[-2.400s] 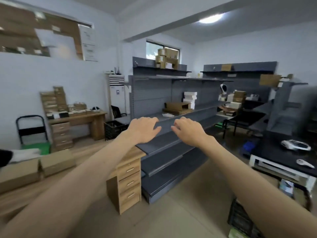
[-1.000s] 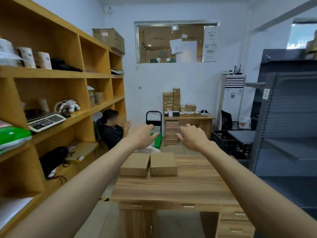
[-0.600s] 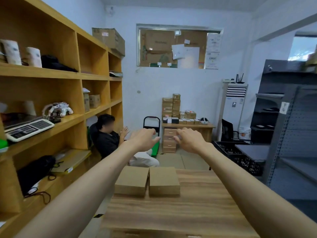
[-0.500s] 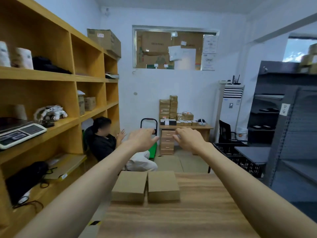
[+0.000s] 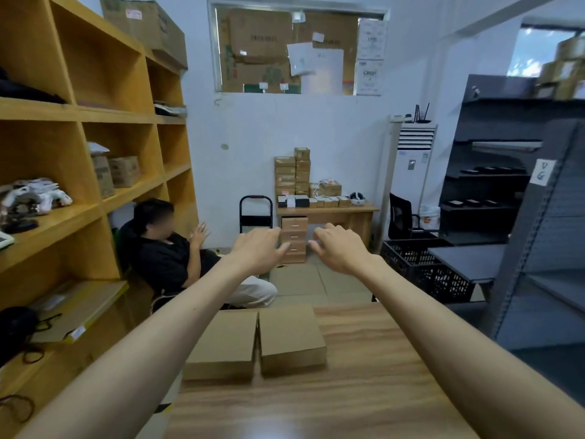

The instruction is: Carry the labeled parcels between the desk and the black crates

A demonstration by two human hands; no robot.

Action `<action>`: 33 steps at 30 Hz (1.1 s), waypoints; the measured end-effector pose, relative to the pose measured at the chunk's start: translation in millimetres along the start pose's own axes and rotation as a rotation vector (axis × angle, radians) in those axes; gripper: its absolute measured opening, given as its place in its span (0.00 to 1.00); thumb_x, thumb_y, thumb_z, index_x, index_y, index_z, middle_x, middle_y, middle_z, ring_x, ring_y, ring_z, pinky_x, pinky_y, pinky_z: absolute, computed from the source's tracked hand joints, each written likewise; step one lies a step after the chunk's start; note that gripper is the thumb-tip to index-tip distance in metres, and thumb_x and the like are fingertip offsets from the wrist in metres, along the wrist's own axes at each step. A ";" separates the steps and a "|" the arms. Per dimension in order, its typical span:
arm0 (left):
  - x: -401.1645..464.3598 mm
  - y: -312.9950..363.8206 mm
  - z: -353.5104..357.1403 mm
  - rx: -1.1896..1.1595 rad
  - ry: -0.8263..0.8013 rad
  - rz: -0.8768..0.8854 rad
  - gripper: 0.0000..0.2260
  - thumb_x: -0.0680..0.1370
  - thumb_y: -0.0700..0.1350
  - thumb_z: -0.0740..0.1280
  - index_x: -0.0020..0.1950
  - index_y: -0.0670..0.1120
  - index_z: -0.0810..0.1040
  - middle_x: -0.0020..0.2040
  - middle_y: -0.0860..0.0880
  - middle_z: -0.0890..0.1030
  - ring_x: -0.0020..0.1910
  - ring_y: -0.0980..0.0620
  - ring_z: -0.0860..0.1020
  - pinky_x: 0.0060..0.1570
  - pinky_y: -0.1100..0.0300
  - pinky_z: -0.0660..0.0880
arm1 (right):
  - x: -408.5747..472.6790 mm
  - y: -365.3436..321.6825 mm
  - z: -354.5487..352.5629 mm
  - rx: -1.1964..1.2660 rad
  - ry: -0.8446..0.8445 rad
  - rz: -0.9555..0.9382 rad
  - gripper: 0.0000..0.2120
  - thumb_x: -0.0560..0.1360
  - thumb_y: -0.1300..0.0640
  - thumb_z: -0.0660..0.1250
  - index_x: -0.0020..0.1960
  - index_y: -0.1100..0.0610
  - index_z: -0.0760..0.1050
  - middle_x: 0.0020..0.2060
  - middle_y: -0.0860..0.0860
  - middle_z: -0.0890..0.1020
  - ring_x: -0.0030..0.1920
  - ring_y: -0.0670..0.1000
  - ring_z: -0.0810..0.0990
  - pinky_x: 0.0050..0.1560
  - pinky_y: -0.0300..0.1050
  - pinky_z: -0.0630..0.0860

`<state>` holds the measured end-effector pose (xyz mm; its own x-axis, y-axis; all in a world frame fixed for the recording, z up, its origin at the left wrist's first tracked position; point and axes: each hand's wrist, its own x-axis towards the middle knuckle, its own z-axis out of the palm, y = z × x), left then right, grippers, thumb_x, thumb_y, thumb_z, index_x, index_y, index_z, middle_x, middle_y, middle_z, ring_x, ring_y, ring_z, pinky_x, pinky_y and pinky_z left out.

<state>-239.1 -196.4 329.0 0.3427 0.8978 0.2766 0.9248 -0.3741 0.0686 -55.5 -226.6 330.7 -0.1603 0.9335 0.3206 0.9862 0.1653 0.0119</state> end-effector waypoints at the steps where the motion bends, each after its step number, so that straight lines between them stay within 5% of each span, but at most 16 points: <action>1: 9.4 -0.7 7.7 0.002 -0.004 0.001 0.21 0.85 0.59 0.56 0.70 0.46 0.72 0.66 0.45 0.79 0.63 0.45 0.77 0.59 0.47 0.75 | 8.0 4.9 7.4 0.006 0.000 -0.005 0.16 0.84 0.48 0.54 0.58 0.58 0.73 0.60 0.58 0.77 0.58 0.61 0.77 0.54 0.55 0.71; 19: 214.5 -15.9 148.1 0.007 0.037 -0.111 0.20 0.84 0.57 0.56 0.70 0.47 0.73 0.63 0.46 0.80 0.62 0.44 0.78 0.53 0.49 0.75 | 205.9 135.2 146.3 0.110 -0.027 -0.049 0.17 0.84 0.47 0.54 0.61 0.58 0.74 0.59 0.58 0.78 0.59 0.61 0.77 0.57 0.57 0.73; 33: 209.1 -89.9 388.5 -0.226 -0.331 -0.422 0.21 0.84 0.56 0.60 0.73 0.47 0.72 0.69 0.44 0.75 0.69 0.41 0.71 0.64 0.45 0.73 | 205.7 147.3 392.9 0.283 -0.428 0.090 0.18 0.83 0.47 0.56 0.63 0.58 0.75 0.60 0.58 0.78 0.61 0.62 0.77 0.56 0.52 0.74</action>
<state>-186.4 115.3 8.3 0.0192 0.9912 -0.1313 0.9468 0.0241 0.3210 40.3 114.8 26.2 -0.1370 0.9846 -0.1083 0.9565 0.1030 -0.2730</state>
